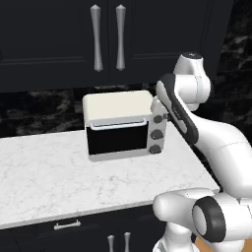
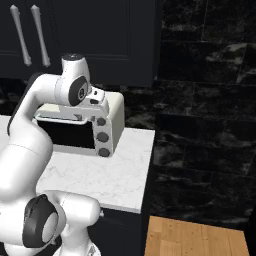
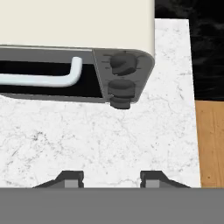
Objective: Navigate to the stove.
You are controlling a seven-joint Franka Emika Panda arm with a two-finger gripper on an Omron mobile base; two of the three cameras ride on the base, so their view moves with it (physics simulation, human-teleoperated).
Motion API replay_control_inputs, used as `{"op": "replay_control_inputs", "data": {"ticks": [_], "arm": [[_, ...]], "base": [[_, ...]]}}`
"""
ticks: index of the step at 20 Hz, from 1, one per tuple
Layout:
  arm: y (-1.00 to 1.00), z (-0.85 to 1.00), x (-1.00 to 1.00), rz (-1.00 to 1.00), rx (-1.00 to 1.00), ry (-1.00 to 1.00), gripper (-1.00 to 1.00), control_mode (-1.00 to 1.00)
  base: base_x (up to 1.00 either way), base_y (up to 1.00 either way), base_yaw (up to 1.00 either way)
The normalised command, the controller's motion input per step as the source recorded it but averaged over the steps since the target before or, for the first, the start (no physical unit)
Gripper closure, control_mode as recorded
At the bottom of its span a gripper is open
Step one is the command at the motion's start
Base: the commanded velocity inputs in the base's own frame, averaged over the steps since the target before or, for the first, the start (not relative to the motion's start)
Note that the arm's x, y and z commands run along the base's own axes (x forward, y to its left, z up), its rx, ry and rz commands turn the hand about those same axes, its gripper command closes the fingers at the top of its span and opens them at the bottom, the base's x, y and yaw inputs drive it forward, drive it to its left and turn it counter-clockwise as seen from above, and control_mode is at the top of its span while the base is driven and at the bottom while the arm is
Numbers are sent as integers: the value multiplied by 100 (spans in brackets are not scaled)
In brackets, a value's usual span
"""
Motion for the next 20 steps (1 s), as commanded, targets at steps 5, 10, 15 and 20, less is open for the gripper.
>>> {"op": "replay_control_inputs", "data": {"ticks": [5, 10, 15, 20], "arm": [[0, -5, -39, 0, 0, -1, -100, -100], [0, -44, -87, 0, 0, 0, -100, -100], [0, -52, -67, 1, 0, 0, -100, -100], [0, -9, -11, 2, 0, 0, -100, 100]], "base": [[0, 0, 0], [0, 0, 0], [0, 0, 0], [-53, 1, 25]]}}
